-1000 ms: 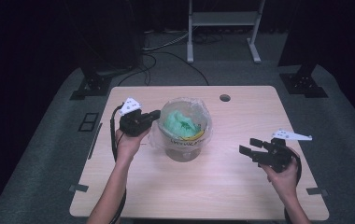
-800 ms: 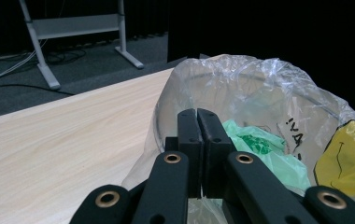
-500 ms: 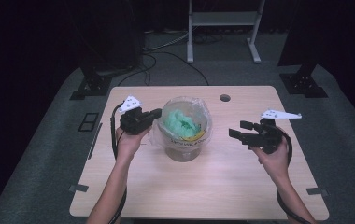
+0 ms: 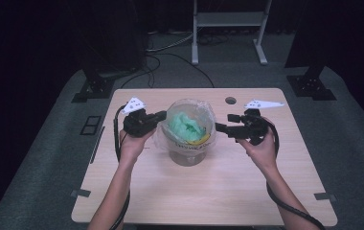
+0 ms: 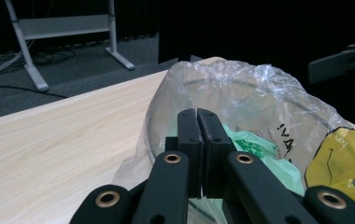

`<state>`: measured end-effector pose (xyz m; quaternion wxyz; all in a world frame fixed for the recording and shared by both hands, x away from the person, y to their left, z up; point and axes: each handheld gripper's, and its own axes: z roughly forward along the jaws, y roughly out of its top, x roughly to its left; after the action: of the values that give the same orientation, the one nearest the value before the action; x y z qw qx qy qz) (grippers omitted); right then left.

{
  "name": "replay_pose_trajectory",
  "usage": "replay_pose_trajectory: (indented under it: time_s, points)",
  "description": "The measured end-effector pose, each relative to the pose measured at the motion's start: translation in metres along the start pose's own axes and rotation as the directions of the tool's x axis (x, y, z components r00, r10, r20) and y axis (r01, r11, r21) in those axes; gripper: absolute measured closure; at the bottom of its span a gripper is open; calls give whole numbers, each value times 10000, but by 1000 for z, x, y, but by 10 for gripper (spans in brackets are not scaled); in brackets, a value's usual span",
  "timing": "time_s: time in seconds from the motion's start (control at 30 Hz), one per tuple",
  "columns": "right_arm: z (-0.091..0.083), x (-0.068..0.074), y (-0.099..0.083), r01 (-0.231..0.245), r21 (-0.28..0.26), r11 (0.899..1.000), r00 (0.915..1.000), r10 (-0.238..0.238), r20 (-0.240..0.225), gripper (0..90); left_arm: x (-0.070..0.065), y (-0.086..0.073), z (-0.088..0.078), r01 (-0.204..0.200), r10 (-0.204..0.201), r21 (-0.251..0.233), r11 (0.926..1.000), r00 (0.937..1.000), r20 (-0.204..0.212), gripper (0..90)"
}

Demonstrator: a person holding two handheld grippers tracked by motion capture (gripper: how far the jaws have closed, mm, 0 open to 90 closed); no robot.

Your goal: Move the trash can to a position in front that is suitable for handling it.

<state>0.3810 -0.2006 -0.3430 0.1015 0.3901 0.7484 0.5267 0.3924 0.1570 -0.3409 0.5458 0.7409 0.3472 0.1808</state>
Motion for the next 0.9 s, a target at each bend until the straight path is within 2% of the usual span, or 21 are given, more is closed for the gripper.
replay_pose_trajectory:
  time_s: [0.27,0.47,0.53,0.57,0.6,0.73,0.77,0.8,0.9]
  points:
    - [19,6,11,104,264,9996,9999,-104,17,252,1,2,-1,-18,18,-76,10000,10000,12,891]
    - [38,7,19,244,665,9975,9987,-273,434,260,2,2,-1,27,-27,-82,10000,10000,43,891]
    - [43,7,20,227,744,9970,9979,-270,582,321,2,1,-2,51,-51,-112,9999,10000,36,891]
    - [45,8,21,192,812,9965,9971,-250,716,321,2,1,-2,70,-69,-152,9999,10000,48,891]
    - [47,8,21,173,886,9959,9956,-253,902,397,2,1,-2,82,-82,-182,9998,10000,43,891]
    - [51,10,23,156,1061,9942,9887,-312,1467,566,3,1,-3,98,-97,-199,9998,9999,77,891]
    - [51,10,23,156,1061,9942,9887,-312,1467,566,3,1,-3,115,-113,-206,9997,9999,75,891]
    - [52,12,24,219,1083,9939,9848,-401,1692,652,3,2,-3,112,-110,-209,9997,9999,78,891]
    - [52,15,26,240,1146,9931,9785,-468,2008,776,2,2,-5,148,-146,-299,9994,9999,83,891]
